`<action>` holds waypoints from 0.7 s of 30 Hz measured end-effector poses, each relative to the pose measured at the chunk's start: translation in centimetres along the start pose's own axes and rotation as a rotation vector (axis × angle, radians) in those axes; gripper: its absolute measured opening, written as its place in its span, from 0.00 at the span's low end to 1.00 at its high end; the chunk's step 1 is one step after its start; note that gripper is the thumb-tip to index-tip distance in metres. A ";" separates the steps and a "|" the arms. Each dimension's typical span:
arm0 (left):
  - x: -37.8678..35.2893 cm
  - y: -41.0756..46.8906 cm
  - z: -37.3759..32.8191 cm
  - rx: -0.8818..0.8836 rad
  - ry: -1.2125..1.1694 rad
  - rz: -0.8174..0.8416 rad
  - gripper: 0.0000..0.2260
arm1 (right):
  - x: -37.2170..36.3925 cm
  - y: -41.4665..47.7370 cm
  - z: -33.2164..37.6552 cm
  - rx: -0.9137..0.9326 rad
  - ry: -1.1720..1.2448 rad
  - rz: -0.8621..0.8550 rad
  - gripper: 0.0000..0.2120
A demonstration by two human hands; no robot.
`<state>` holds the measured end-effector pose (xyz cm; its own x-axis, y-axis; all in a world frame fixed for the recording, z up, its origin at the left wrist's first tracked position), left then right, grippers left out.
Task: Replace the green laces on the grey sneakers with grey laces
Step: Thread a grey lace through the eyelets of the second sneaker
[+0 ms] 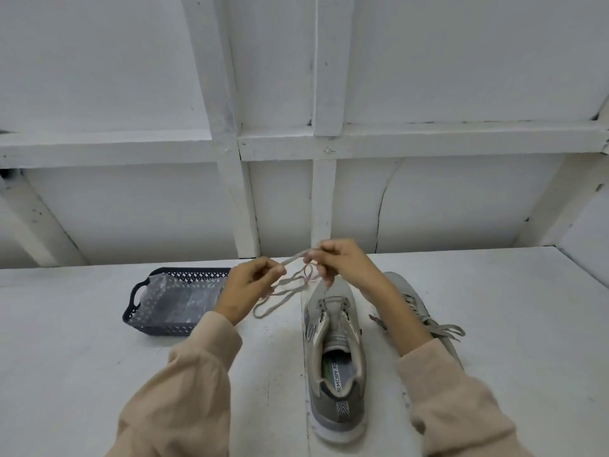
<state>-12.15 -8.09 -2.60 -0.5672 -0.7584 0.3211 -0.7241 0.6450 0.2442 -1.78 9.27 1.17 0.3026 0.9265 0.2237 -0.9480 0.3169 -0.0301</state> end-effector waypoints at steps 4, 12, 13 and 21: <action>2.0 0.0 1.0 0.008 -0.017 0.003 0.08 | 4.9 0.1 0.8 -0.005 0.387 -0.258 0.10; 5.4 -0.4 2.5 0.040 -0.009 -0.101 0.10 | 13.9 -2.5 -1.6 0.123 0.887 -0.898 0.14; 6.0 -0.3 2.8 0.050 -0.005 -0.131 0.11 | 14.5 -3.0 -1.9 0.128 0.903 -0.955 0.15; 6.1 0.8 4.1 0.095 -0.111 -0.285 0.04 | 14.4 -4.9 -3.6 0.050 1.029 -0.999 0.14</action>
<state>-17.83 -12.57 -4.18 -0.3722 -0.9161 0.1493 -0.8902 0.3978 0.2221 7.63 21.82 1.05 0.7469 0.0629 -0.6620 -0.2953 0.9234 -0.2454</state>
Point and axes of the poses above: each hand's wrist, its own y-axis towards the middle knuckle, its own x-axis out of the back of the hand, z = x × y, the point moved 2 cm from there along y, towards the middle knuckle, and after that the axes turned 4 degrees about -x, right-handed, at the moved point
